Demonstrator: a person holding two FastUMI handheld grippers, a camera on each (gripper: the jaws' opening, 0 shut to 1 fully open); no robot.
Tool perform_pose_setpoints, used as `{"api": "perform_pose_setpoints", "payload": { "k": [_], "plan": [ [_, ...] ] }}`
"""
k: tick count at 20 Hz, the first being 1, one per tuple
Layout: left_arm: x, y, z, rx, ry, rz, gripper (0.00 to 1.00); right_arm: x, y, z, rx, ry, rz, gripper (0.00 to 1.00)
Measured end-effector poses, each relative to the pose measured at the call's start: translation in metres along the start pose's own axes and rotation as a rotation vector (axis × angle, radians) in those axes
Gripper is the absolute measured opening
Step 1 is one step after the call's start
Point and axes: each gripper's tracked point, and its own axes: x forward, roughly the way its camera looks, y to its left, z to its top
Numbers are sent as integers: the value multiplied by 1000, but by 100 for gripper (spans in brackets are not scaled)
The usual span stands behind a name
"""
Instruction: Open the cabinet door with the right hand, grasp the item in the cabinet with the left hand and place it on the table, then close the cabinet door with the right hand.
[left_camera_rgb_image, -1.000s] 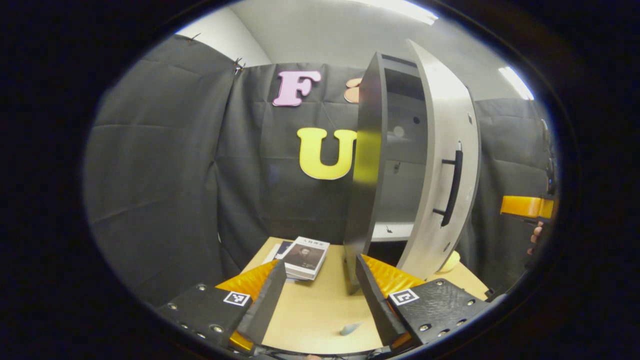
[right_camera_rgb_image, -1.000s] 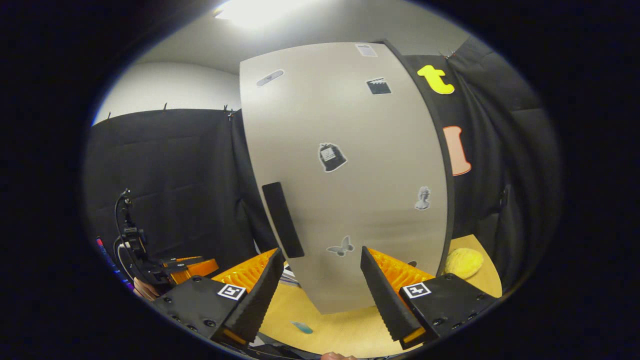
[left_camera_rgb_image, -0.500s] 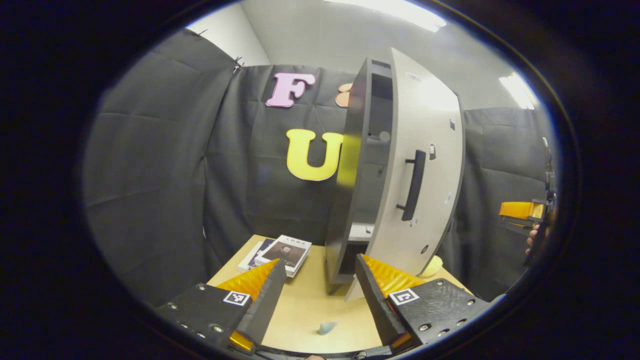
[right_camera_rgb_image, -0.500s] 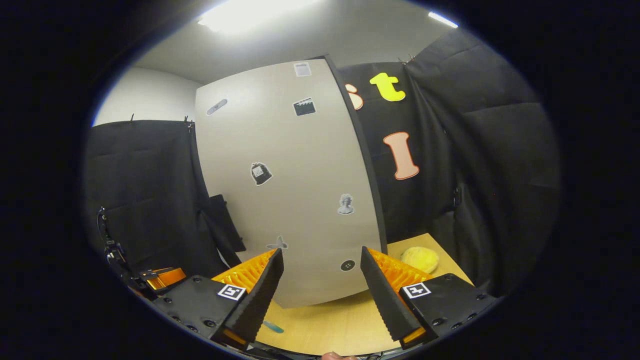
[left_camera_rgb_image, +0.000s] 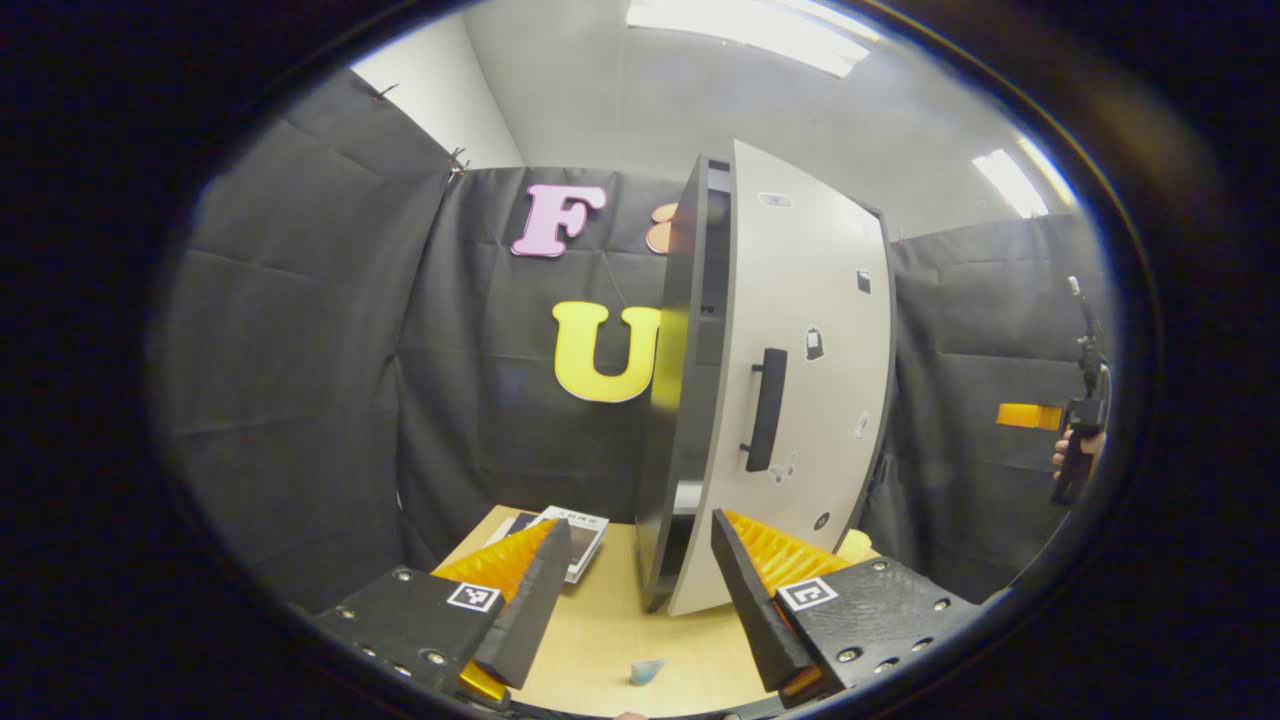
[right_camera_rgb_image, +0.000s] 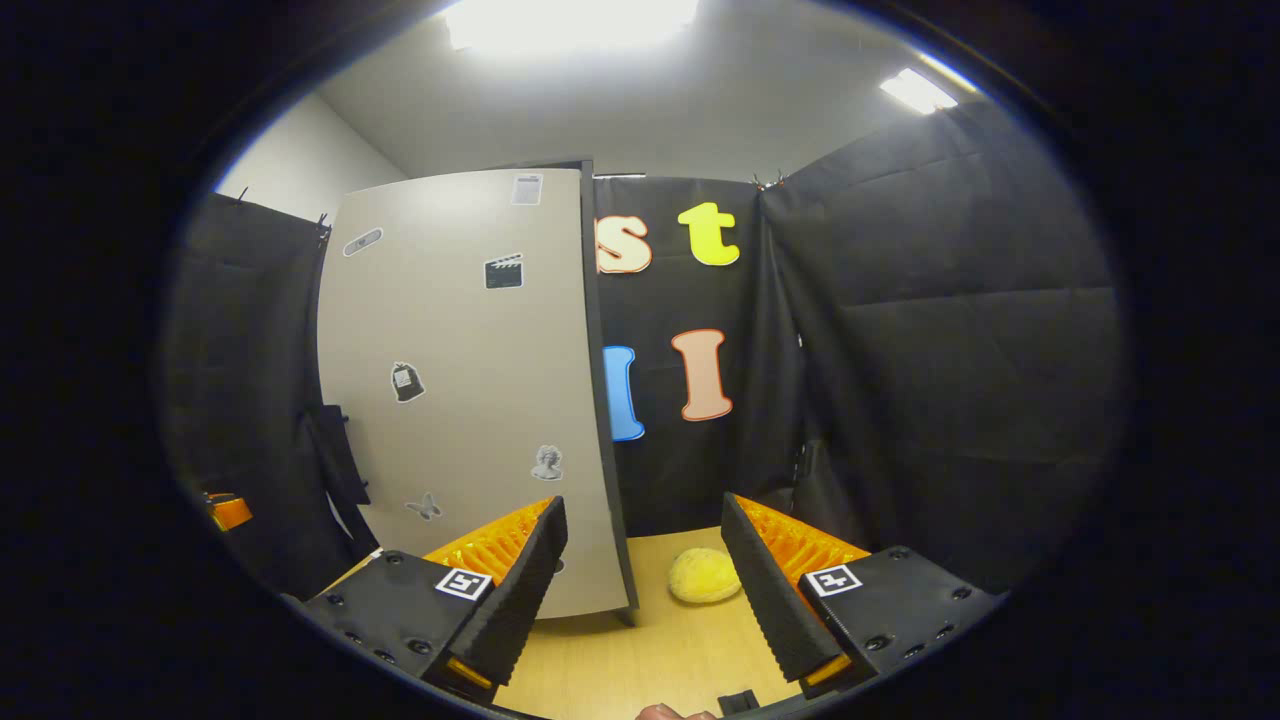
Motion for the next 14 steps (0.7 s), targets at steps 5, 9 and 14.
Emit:
{"api": "perform_pose_setpoints", "payload": {
  "k": [5,9,14],
  "plan": [
    [-6,-2,-16,5,12,-4,84,-10,-5,-15,8,13,-21,98],
    [-6,18,-44,59,69,95,84,-19,-1,-30,-1,44,-16,98],
    [-3,12,-49,33,81,88,85,-23,3,-45,-10,74,-4,98]
  ]
}}
